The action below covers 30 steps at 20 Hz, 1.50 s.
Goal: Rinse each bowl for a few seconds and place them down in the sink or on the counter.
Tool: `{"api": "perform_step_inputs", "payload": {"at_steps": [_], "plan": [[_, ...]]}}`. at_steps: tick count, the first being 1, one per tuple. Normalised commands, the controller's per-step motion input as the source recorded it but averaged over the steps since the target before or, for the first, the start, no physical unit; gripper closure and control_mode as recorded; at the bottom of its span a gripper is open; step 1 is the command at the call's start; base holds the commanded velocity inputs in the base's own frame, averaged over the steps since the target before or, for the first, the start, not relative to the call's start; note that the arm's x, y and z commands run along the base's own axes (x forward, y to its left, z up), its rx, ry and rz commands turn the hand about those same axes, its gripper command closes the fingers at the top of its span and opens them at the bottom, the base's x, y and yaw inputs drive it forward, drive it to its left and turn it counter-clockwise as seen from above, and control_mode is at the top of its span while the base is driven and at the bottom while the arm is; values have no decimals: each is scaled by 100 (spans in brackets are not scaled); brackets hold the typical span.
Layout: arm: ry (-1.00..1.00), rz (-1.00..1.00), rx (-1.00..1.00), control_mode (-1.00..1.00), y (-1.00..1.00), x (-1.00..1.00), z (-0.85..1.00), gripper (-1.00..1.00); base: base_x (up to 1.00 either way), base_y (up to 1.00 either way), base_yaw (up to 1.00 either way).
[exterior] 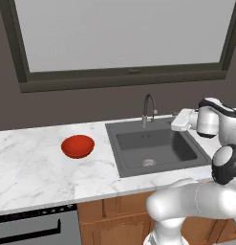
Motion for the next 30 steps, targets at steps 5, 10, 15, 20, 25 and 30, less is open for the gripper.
{"api": "perform_step_inputs", "payload": {"at_steps": [5,10,15,20,25,30], "plan": [[0,6,5,-100,0,29,-5,-100,0,0,0],[0,1,2,-100,0,26,-1,-100,0,0,0],[-1,0,4,-100,0,28,-14,-100,0,0,0],[-1,0,2,-100,0,24,-20,-100,0,0,0],[-3,0,1,-100,0,24,-17,-100,0,0,0],[-2,0,2,-100,0,28,-13,-100,0,0,0]]}}
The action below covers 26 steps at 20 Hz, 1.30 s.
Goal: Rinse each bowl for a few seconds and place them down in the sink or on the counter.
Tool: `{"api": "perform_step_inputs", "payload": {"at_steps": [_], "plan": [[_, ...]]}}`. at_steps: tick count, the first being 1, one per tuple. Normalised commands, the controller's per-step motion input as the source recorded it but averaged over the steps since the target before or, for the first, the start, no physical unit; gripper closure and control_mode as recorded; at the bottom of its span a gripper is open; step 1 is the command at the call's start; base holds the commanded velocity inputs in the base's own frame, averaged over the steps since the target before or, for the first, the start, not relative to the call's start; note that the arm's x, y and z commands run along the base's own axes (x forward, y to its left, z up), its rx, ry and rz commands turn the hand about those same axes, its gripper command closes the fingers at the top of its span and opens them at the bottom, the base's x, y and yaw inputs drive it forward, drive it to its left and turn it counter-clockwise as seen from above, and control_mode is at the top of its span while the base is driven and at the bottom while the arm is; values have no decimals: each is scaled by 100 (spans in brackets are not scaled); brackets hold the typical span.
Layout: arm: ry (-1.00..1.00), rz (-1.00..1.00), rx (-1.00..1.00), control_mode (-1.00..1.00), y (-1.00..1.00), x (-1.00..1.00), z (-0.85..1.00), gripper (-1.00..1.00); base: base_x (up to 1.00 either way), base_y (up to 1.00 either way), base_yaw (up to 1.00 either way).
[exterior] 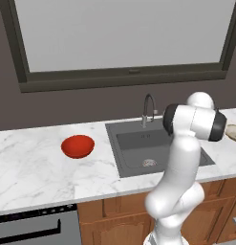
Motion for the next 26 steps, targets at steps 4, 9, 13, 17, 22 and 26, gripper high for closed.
{"api": "perform_step_inputs", "payload": {"at_steps": [4,9,13,17,22,26], "plan": [[0,0,2,-100,-1,37,-13,-100,0,0,0],[0,0,1,-100,-1,39,-7,-100,0,0,0],[5,0,0,-100,0,38,0,-100,0,0,0],[5,0,0,-100,0,30,-7,-100,0,0,0],[4,0,0,-100,0,29,-13,-100,0,0,0],[3,0,0,-100,0,27,-16,-100,0,0,0]]}}
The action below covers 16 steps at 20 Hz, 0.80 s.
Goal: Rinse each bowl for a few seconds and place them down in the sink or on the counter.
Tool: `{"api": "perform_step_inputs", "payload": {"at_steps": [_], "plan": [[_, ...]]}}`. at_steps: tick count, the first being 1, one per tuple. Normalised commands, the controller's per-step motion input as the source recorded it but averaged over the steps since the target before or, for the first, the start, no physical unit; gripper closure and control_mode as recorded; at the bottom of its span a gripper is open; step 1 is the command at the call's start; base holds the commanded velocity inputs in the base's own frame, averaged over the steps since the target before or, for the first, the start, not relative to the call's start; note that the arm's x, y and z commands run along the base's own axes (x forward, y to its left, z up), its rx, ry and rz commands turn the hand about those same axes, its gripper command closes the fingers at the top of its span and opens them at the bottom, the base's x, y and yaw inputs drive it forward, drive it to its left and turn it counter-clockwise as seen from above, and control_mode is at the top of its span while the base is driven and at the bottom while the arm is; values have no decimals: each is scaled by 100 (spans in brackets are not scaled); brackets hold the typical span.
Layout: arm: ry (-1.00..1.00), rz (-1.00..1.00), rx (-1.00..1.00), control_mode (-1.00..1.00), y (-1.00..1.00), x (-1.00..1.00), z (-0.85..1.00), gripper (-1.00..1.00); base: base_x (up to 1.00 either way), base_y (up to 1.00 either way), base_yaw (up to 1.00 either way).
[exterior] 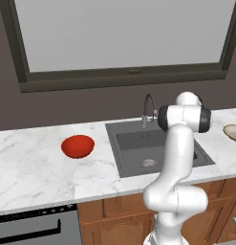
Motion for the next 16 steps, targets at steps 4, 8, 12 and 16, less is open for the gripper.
{"api": "perform_step_inputs", "payload": {"at_steps": [4,8,12,16], "plan": [[3,0,0,-100,0,23,-15,-100,0,0,0],[2,0,0,-100,0,20,-16,-100,0,0,0],[1,0,0,-100,0,22,-18,-100,0,0,0],[1,0,0,-100,0,23,-19,-100,0,0,0]]}}
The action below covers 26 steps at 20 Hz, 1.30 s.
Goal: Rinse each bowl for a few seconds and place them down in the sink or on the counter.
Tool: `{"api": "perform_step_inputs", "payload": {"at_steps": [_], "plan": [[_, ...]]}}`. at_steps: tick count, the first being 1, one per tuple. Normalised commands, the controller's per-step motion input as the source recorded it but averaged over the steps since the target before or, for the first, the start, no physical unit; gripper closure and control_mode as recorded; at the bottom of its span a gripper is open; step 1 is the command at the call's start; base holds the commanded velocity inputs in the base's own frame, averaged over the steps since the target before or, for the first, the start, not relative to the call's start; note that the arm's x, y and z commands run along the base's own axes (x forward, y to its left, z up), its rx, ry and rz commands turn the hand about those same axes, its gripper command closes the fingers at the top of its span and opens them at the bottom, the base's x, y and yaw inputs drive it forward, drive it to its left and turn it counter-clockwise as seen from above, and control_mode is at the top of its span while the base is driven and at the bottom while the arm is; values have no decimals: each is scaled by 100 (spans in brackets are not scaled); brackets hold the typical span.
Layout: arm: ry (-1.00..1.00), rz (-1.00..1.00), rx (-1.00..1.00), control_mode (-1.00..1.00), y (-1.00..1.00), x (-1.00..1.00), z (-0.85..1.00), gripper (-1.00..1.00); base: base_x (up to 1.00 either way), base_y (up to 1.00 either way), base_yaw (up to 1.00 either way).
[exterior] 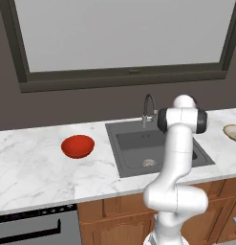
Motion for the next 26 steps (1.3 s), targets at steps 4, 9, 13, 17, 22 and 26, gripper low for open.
{"api": "perform_step_inputs", "payload": {"at_steps": [4,9,13,17,22,26], "plan": [[0,0,0,-100,0,26,-16,-100,0,0,0],[0,0,0,-100,0,30,-15,-100,0,0,0],[1,0,0,-100,-5,35,-12,-100,0,0,0],[2,1,0,-100,-9,32,-13,-100,0,0,0],[2,1,0,-100,-11,26,-17,-100,0,0,0],[1,0,1,-100,-17,18,-23,-100,0,0,0]]}}
